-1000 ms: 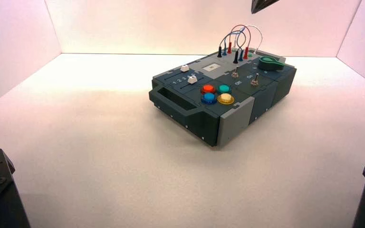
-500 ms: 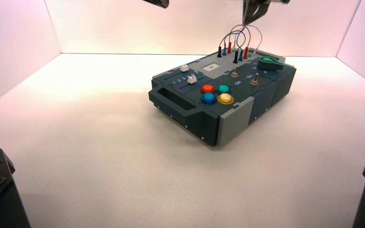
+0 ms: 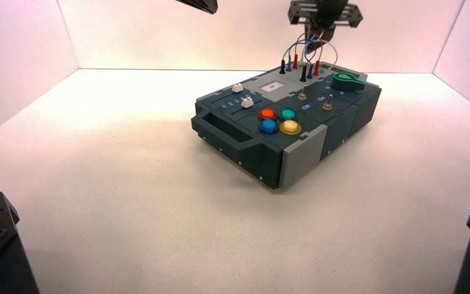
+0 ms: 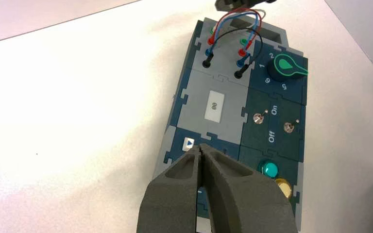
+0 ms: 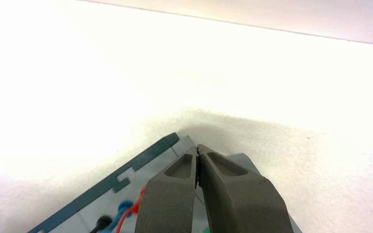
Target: Move the box closer.
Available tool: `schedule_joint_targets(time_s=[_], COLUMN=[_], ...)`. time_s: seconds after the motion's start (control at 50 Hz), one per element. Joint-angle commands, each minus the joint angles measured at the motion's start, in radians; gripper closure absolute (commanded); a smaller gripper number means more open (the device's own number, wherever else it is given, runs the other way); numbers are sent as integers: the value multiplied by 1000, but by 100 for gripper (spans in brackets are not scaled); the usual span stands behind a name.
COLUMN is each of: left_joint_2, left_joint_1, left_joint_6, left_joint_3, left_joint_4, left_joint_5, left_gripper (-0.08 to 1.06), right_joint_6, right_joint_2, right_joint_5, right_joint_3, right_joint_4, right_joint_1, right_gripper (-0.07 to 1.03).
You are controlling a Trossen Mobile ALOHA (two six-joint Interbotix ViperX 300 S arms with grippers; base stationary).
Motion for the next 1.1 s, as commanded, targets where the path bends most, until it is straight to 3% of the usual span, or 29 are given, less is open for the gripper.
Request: schedule_joint_targets(time_s=[0.02,0.24,0.52,0.66,1.1], left_joint_2=[-12,51,166,238,448], left_joint_1=[-3,-2,-3,-3,6], left_joint_6=[6,54,92,127,167], left_joint_3=[-2,-9,-49,-84,-204], left_joint_4=[2,2,2,2,3], left_joint_5=[-3,-23,-81,-112,-115], left_gripper=[101,101,101,101,101], right_joint_6=[-3,-3,-3,-3,-6], right_joint_2=[-3,44,61,66,51], right_joint_5=[-6,-5,-2,5,28], right_joint_3=[-38,-81,-106,-112,-112], right_joint_4=[-5,-12,-14,-14,-14], right_joint_1=[3,2,0,2,2], right_gripper=[99,99,99,99,99])
